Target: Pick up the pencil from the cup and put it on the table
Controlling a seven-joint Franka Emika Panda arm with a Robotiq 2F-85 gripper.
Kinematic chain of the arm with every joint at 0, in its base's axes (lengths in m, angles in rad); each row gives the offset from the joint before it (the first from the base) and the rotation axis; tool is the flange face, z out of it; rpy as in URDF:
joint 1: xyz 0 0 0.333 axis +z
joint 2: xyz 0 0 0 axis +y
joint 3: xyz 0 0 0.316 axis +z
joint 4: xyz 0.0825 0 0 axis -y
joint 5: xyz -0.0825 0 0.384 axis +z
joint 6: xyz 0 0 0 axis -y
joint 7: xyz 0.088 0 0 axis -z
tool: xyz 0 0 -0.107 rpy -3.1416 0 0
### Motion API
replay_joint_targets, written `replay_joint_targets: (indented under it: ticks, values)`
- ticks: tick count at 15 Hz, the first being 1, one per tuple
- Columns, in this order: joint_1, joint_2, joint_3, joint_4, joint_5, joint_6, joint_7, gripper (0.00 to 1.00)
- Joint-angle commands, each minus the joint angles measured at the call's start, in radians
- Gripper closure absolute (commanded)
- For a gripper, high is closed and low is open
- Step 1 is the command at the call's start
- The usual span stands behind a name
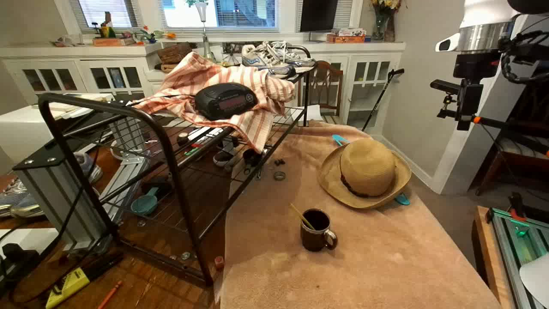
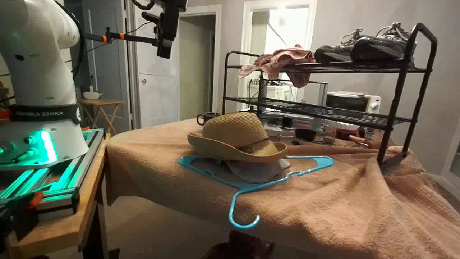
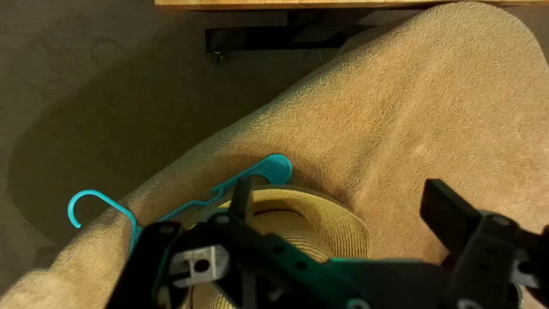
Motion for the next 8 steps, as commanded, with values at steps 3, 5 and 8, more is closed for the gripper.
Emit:
replay_joint_targets:
  ticks: [3, 5, 8]
  values:
    - [-0.003, 0.001, 0.003, 0.001, 0.002, -0.001, -0.002, 0.00]
    - [-0.003, 0.001, 0.003, 0.001, 0.002, -0.001, -0.002, 0.00]
    - [0.015, -0.003, 0.018, -0.009, 0.001, 0.005, -0.012, 0.00]
